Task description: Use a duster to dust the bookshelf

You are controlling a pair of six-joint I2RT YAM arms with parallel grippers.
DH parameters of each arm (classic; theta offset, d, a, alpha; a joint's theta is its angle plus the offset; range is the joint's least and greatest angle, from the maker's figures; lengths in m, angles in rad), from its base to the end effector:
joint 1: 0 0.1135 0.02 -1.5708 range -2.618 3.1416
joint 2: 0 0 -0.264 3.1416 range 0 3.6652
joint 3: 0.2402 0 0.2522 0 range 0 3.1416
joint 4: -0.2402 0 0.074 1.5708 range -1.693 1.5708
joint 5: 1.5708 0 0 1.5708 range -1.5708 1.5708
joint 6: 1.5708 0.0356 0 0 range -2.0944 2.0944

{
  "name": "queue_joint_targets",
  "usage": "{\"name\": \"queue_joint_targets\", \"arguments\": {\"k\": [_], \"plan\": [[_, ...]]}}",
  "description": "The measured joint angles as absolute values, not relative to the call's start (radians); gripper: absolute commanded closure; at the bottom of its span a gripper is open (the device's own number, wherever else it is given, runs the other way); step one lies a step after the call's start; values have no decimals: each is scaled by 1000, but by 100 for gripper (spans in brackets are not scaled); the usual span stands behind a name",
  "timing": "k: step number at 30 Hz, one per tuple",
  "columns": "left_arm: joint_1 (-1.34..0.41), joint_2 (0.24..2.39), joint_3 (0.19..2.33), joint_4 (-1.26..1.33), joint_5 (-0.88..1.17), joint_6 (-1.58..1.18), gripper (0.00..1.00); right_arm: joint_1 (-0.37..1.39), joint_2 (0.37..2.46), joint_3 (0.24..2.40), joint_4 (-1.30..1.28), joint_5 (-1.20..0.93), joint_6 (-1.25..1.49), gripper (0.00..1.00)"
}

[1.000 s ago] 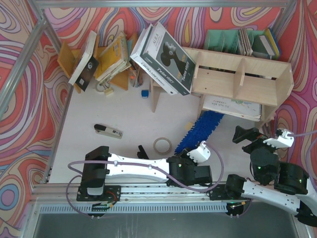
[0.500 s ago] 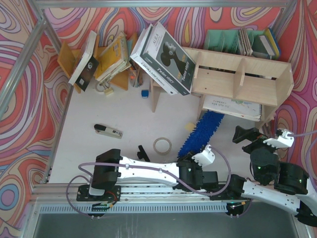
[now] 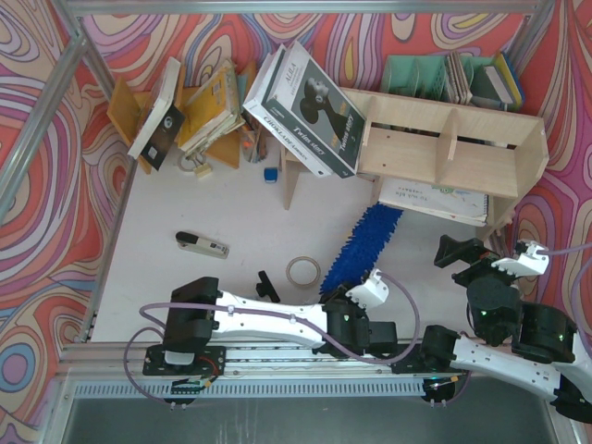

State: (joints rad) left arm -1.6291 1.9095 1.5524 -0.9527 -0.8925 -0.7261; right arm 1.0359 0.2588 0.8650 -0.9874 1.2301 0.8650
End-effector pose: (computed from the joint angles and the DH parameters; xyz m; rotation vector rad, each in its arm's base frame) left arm 0.0053 -0.3840 0.2400 0.8437 2.0595 0.1379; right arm 0.0348 -0.0071 0.3380 0.5995 1.5908 0.2144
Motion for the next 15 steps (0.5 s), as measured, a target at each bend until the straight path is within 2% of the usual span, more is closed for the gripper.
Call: {"name": "queue_joint_targets", "arguments": {"k": [6, 15], "plan": [[-1612, 1868, 1534, -921, -872, -718, 100, 1036, 259, 865, -989, 1230, 865, 1], [-1637, 1921, 1609, -784, -824, -617, 100, 1036, 258, 865, -994, 1230, 865, 1]]}}
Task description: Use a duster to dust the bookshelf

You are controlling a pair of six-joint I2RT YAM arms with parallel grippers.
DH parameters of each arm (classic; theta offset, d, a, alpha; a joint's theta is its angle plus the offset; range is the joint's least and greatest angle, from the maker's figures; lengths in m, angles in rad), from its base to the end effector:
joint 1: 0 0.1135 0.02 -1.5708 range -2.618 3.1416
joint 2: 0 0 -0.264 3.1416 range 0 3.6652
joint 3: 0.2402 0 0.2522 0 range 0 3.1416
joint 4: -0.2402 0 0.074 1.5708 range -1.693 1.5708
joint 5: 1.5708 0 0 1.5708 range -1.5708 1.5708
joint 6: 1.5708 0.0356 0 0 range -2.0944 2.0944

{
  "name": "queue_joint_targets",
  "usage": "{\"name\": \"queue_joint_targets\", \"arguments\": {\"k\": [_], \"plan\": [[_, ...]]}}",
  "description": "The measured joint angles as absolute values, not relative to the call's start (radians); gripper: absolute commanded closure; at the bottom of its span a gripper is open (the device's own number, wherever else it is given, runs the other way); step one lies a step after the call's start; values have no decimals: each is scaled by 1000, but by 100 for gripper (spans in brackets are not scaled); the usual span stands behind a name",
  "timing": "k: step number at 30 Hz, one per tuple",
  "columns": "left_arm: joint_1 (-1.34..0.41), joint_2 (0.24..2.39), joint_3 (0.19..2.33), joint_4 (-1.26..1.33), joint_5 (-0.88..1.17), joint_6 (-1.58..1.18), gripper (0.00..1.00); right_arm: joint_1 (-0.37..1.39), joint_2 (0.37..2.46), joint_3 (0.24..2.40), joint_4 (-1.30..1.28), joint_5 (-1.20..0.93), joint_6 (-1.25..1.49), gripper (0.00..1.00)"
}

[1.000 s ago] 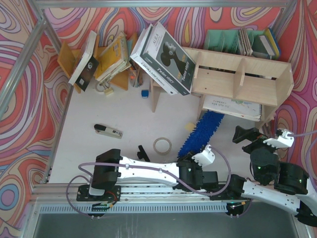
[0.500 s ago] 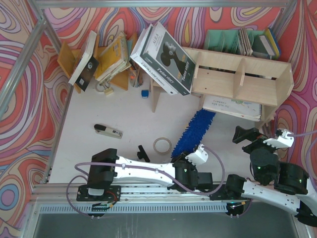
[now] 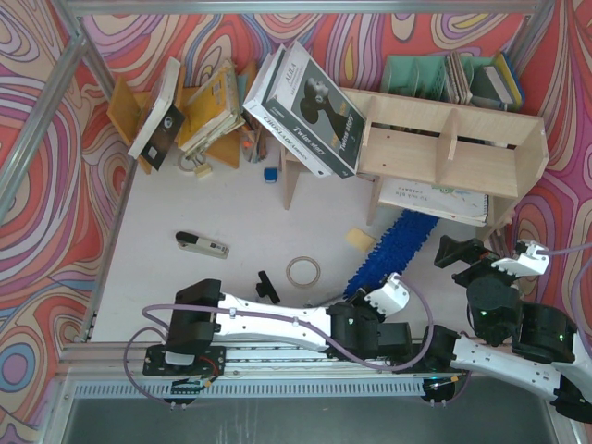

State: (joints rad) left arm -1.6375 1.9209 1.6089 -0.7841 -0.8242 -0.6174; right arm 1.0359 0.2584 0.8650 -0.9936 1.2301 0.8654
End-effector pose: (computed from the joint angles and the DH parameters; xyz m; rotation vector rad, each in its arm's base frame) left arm -0.0011 -0.4078 0.2561 0.8742 2.0409 -0.0685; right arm 0.0347 -0.0073 0.3375 0.5965 1.5937 0.2099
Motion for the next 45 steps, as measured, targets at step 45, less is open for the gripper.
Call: {"name": "queue_joint_targets", "arguments": {"k": [45], "plan": [[-1605, 2067, 1647, -424, -713, -396, 100, 1036, 247, 865, -1000, 1230, 870, 1]]}}
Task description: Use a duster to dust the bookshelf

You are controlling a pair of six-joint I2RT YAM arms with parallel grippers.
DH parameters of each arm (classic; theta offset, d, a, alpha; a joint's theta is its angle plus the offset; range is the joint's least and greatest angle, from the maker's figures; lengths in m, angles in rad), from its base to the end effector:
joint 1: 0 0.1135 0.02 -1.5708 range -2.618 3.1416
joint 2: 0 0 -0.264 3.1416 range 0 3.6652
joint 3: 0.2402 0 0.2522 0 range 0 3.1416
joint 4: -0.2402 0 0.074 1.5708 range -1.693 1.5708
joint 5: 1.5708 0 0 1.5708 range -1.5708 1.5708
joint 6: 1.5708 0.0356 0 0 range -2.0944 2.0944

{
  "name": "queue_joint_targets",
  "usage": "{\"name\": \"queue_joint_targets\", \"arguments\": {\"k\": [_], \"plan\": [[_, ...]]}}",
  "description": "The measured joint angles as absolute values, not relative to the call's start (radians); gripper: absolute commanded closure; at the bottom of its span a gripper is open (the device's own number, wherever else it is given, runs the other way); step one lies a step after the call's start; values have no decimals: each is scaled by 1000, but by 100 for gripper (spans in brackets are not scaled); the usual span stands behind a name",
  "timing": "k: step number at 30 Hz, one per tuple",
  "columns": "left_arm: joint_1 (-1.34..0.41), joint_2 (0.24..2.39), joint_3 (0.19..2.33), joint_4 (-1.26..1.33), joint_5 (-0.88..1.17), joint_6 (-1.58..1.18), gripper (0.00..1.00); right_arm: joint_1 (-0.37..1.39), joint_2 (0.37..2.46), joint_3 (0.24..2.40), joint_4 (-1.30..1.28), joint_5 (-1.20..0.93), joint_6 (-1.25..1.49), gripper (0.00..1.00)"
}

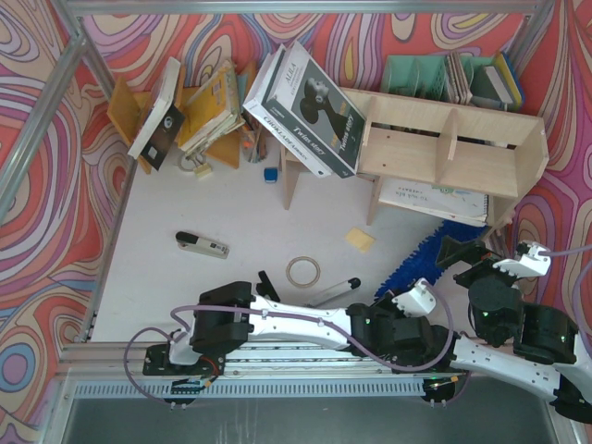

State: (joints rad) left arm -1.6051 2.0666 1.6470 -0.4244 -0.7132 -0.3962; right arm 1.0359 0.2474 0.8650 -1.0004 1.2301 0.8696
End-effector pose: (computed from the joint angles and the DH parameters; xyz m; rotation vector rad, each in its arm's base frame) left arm 0.0075 -0.4613 0.2253 0.9764 1.9524 -0.2573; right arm 0.0333 -0.0096 0.3368 0.6023 1.5904 0.2165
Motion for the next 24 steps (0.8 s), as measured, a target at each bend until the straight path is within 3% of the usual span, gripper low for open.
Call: {"name": "queue_joint_targets", "arguments": {"k": [10, 16, 24], "plan": [[-1601, 2064, 1606, -386, -715, -348, 100, 1036, 247, 865, -1001, 1230, 871, 1], [-1601, 2164, 1780, -493, -687, -344, 100, 1036, 247, 865, -1003, 1230, 873, 1], [-1593, 2215, 1798, -574, -654, -352, 100, 1036, 247, 865, -1004, 1230, 880, 1]]}}
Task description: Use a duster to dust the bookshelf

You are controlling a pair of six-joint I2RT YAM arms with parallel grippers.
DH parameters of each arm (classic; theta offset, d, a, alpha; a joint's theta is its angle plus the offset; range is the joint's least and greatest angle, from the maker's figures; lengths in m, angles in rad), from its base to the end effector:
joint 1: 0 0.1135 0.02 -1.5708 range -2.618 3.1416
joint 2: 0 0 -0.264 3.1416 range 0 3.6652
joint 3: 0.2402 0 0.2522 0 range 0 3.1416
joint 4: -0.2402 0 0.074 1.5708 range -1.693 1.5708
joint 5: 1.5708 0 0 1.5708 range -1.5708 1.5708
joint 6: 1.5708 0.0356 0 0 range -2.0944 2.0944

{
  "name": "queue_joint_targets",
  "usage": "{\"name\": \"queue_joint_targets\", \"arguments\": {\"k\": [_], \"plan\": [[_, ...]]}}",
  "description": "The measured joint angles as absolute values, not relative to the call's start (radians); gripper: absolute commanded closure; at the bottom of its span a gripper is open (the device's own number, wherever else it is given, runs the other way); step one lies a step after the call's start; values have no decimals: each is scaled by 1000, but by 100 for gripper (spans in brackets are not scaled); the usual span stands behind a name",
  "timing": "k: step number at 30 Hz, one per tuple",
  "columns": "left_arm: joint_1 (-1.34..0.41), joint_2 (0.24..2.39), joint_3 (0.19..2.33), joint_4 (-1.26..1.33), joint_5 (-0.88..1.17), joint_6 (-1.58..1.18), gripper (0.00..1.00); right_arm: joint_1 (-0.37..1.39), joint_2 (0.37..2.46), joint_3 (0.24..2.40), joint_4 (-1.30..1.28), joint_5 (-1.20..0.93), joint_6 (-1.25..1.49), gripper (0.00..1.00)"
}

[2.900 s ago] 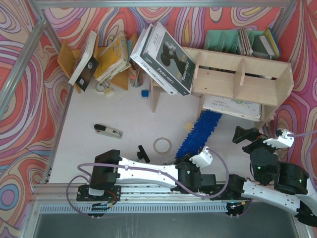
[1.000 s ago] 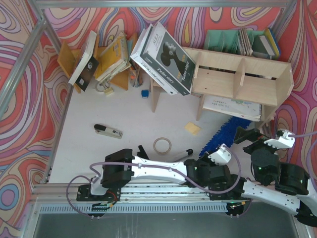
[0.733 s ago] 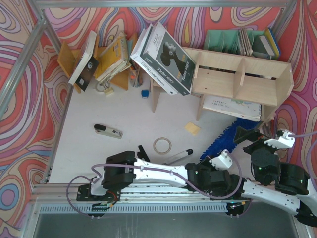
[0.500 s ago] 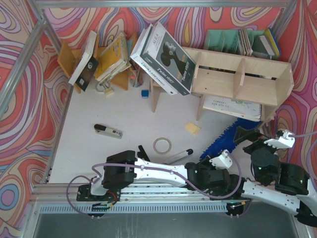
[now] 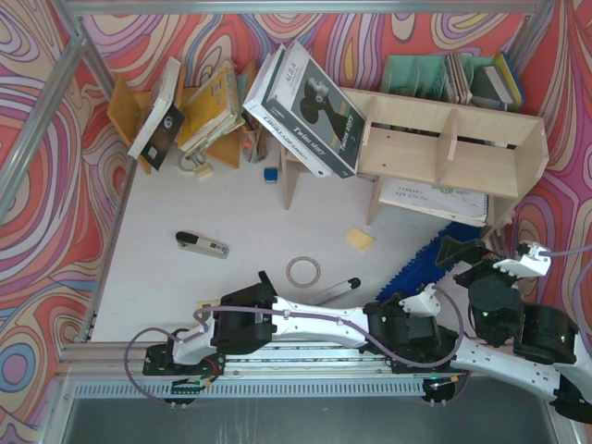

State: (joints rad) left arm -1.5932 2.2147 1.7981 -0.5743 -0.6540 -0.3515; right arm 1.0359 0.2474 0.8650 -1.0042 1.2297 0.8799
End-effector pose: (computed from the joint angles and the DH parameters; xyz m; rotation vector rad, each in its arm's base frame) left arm 0.0108 -0.4832 0.1948 1.1429 1.9961 -0.1269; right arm 0.0332 -0.0097 0.3365 0.6083 1.5898 0.2213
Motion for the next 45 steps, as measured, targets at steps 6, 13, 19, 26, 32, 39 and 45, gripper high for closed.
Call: {"name": "queue_joint_targets", "arguments": {"k": [6, 13, 19, 26, 32, 39, 45], "plan": [[-1578, 2209, 1782, -568, -656, -372, 100, 1036, 247, 865, -1004, 1230, 880, 1], [-1581, 2098, 1645, -457, -669, -360, 100, 1036, 247, 865, -1005, 1230, 880, 1], [-1578, 2088, 1675, -426, -661, -351, 100, 1036, 247, 865, -1005, 1230, 880, 1], [-1588, 2136, 1746, -505, -646, -340, 100, 1036, 247, 865, -1005, 1230, 880, 1], [-1596, 2136, 1748, -574, -640, -340, 100, 1036, 250, 865, -1004, 1230, 879, 1], [-1598, 2074, 1645, -527, -666, -340, 100, 1036, 250, 865, -1004, 1230, 879, 1], [-1601, 1939, 1538, -488, -760, -356, 100, 1036, 250, 865, -1004, 1230, 879, 1]]}}
